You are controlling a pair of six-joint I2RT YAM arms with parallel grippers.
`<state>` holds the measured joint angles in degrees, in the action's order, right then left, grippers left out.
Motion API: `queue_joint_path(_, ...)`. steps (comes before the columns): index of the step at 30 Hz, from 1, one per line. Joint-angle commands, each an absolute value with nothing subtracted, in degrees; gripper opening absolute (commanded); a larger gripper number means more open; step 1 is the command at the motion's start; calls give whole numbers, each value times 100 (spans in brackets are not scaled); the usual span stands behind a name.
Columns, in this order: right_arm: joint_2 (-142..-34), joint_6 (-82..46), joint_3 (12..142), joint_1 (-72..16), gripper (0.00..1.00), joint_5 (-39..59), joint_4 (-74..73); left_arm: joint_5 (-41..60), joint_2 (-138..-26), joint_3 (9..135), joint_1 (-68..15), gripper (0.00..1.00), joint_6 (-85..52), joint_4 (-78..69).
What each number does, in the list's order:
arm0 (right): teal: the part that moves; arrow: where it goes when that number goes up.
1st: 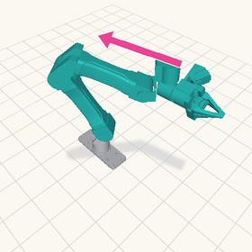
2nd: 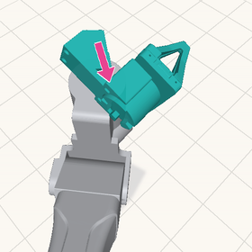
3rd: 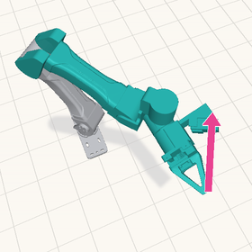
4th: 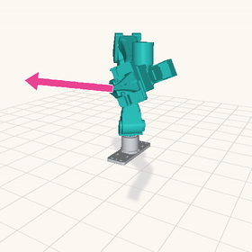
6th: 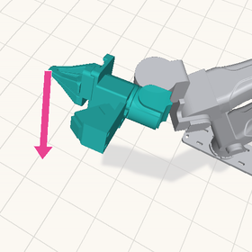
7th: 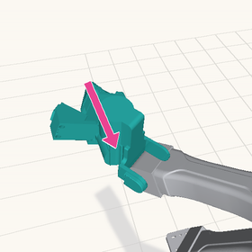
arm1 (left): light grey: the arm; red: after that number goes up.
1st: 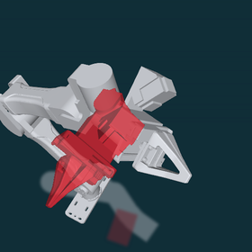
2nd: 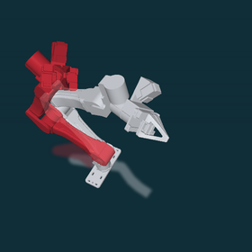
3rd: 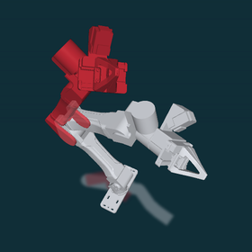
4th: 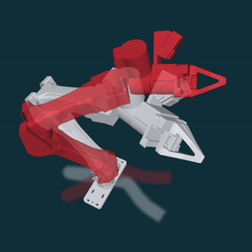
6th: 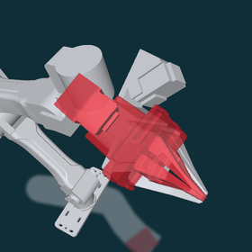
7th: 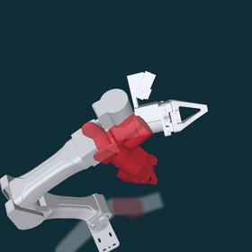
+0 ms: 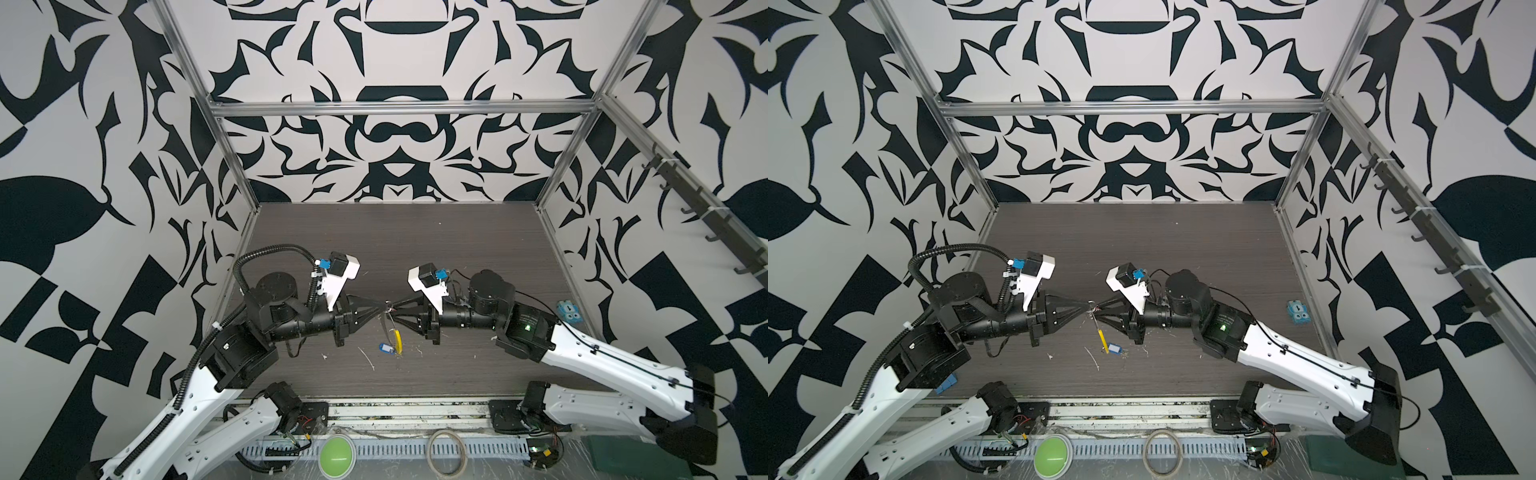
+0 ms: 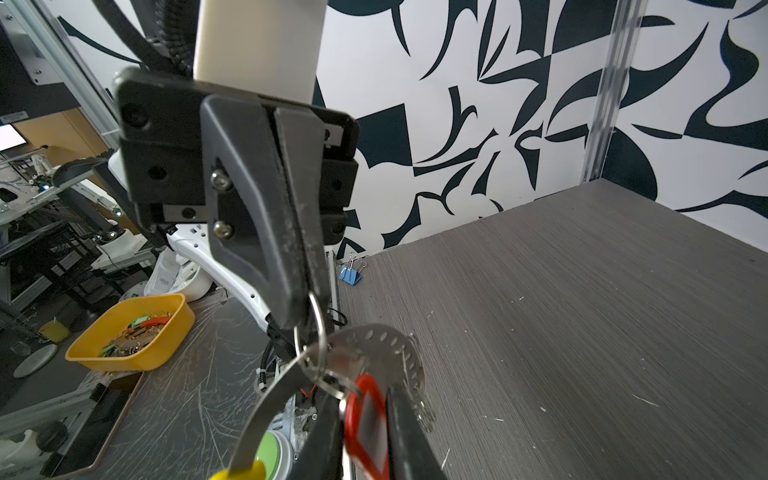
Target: Remove the keys from the keyring
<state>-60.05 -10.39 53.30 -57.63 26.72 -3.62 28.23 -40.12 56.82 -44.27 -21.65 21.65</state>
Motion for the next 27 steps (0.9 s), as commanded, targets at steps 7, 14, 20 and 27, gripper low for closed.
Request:
queue_joint_path(7, -5848, -879, 5655, -5810, 13, 2575, -309, 2795, -3912, 5643, -4423, 0, -2206, 1969)
queue_joint_path(14, -5936, -678, 5790, -5913, 0, 2615, -168, 2727, -3876, 5569, -4421, 0, -2245, 1830)
queue_joint_path(20, -6114, -500, 5931, -6059, 0, 2798, -138, 2568, -3647, 5196, -4421, 0, -2401, 1252)
queue_joint_path(27, -6358, -274, 6166, -6228, 0, 2883, -100, 2606, -3506, 4676, -4424, 0, -2638, 248)
